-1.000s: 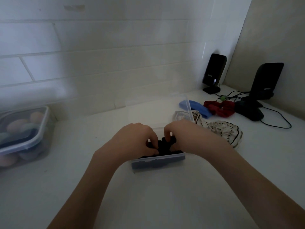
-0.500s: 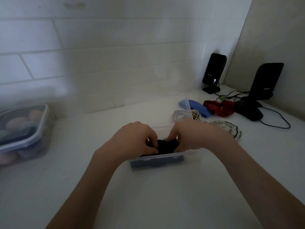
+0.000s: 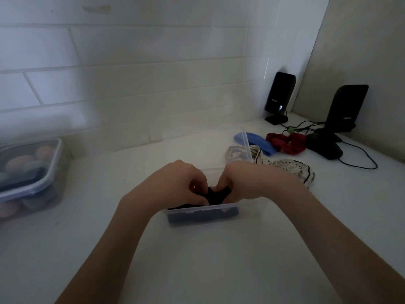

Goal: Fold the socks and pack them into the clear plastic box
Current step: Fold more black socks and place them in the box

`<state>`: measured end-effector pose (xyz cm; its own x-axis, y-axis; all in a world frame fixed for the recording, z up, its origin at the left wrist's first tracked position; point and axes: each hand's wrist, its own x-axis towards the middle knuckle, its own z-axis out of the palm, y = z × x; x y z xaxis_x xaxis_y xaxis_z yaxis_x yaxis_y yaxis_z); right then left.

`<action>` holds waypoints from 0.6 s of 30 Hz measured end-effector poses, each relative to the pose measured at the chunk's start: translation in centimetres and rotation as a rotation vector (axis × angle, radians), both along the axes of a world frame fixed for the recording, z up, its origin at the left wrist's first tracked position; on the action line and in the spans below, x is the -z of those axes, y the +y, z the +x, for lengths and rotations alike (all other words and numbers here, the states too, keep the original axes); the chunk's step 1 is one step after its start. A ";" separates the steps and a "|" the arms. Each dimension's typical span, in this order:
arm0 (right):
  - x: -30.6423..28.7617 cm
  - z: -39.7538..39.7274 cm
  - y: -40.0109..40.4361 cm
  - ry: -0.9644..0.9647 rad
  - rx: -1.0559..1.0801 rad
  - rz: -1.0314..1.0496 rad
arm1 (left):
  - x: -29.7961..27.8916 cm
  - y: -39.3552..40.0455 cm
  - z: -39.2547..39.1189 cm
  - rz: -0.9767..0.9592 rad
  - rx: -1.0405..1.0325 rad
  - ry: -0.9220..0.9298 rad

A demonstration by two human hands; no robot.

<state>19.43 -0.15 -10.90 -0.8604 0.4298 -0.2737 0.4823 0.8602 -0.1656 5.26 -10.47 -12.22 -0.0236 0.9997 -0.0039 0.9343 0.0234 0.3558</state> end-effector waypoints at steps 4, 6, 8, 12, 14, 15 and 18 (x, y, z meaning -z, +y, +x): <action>0.0 -0.4 -1.3 -0.020 -0.122 0.263 | 0.1 -0.1 -0.2 0.004 -0.018 -0.018; 0.1 -0.9 -2.0 -0.040 -0.165 0.379 | 0.2 -0.2 -0.3 0.000 -0.020 -0.035; -0.3 -0.9 -2.1 -0.056 -0.111 0.268 | 0.2 -0.4 -0.4 0.005 -0.020 -0.044; -0.8 -0.5 -1.8 -0.056 -0.069 0.141 | 0.3 -0.3 -0.4 0.000 -0.026 -0.048; -0.6 -0.4 -1.7 -0.028 -0.088 0.144 | 0.4 -0.2 -0.4 -0.002 -0.028 -0.037; -0.4 -0.4 -1.6 -0.016 -0.094 0.143 | 0.4 -0.1 -0.4 -0.001 -0.026 -0.031; -0.2 -0.3 -1.2 -0.028 -0.110 0.113 | 0.4 -0.1 -0.4 -0.007 0.000 -0.017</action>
<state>19.15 -1.38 -10.73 -0.8966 0.3629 -0.2538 0.3874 0.9204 -0.0525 4.85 -10.53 -12.57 -0.0237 0.9997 -0.0116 0.9282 0.0263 0.3712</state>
